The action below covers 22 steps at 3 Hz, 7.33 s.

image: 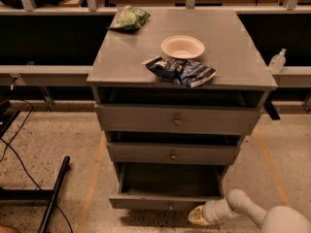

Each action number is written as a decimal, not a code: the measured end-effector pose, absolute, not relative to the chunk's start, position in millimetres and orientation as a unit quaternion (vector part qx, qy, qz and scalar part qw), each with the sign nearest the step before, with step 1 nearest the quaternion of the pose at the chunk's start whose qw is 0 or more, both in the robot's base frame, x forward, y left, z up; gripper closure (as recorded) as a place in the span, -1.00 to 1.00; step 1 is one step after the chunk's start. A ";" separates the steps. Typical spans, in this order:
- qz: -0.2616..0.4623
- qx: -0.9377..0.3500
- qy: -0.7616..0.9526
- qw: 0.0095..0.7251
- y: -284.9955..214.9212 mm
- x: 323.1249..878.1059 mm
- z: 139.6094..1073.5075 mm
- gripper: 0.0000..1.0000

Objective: Close bottom drawer

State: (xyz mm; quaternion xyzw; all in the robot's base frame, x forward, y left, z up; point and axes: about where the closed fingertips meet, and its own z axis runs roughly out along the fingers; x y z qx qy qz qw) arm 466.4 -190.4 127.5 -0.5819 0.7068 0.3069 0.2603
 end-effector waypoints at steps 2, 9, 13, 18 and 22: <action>0.307 -0.591 0.696 0.269 -179.6 485.4 134.8 1.00; 0.304 -0.598 0.688 0.276 -171.6 522.0 139.3 1.00; 0.320 -0.601 0.683 0.264 -175.6 526.7 132.4 1.00; 0.308 -0.603 0.678 0.287 -172.9 551.5 148.9 1.00; 0.277 -0.614 0.652 0.348 -160.5 540.6 140.0 1.00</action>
Offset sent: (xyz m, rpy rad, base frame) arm 0.0719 0.0329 0.0288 0.0367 -0.0891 0.0640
